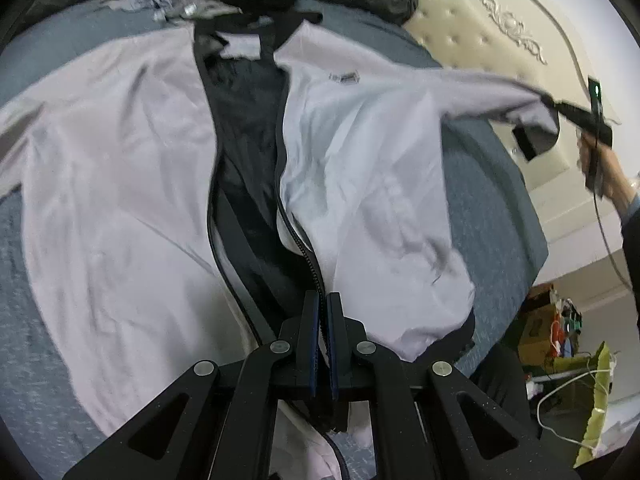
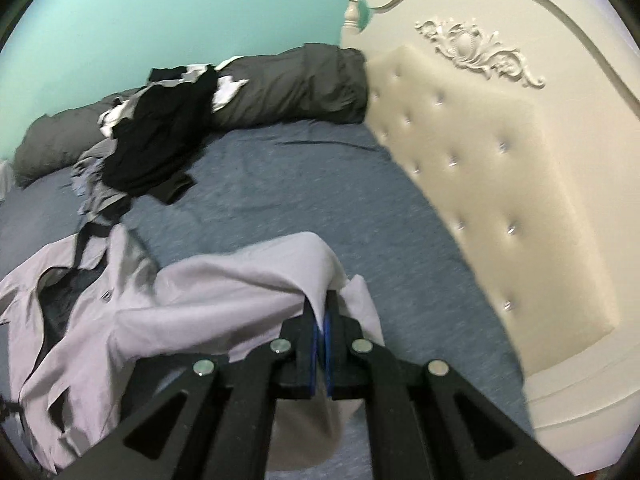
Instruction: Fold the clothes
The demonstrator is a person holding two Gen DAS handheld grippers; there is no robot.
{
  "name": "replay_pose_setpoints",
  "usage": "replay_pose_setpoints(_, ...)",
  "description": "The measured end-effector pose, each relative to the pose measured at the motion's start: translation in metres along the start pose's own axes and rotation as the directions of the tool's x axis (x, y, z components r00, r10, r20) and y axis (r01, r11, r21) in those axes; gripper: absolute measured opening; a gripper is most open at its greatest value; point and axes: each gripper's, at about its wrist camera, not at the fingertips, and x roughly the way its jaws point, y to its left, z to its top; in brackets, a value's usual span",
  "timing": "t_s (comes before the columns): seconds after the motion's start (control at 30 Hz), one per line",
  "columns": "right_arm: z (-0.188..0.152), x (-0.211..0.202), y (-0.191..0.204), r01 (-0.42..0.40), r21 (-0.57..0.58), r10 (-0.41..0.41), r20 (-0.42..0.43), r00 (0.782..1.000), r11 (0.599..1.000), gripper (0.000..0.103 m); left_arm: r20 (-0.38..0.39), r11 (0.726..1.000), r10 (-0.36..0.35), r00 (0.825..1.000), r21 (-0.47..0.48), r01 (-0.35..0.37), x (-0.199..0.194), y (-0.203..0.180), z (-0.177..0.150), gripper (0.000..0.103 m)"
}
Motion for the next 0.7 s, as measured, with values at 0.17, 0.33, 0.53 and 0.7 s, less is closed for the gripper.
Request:
replay_pose_setpoints(0.17, -0.005, 0.035, 0.003, 0.090, -0.009, -0.090, -0.077, 0.993, 0.996, 0.008, -0.048, 1.000, -0.017, 0.999, -0.005, 0.016, 0.020, -0.004, -0.004, 0.004)
replay_pose_setpoints(0.33, -0.027, 0.038, 0.006, 0.170, 0.025, -0.168, -0.066, 0.984, 0.985, 0.016, -0.008, 0.998, -0.028, 1.000, -0.056, 0.027, -0.001, 0.008, -0.001, 0.010)
replay_pose_setpoints(0.53, -0.046, 0.017, 0.041, 0.024, 0.012, -0.023, -0.034, 0.999, 1.000, 0.023, 0.059, 0.992, 0.067, 0.996, -0.113, -0.060, -0.045, 0.049, -0.003, 0.022)
replay_pose_setpoints(0.7, -0.090, 0.011, 0.109, -0.280, 0.012, 0.279, -0.142, 0.950, 0.960, 0.034, 0.027, 0.968, 0.139, 0.990, -0.216, -0.130, -0.064, 0.104, -0.017, 0.027)
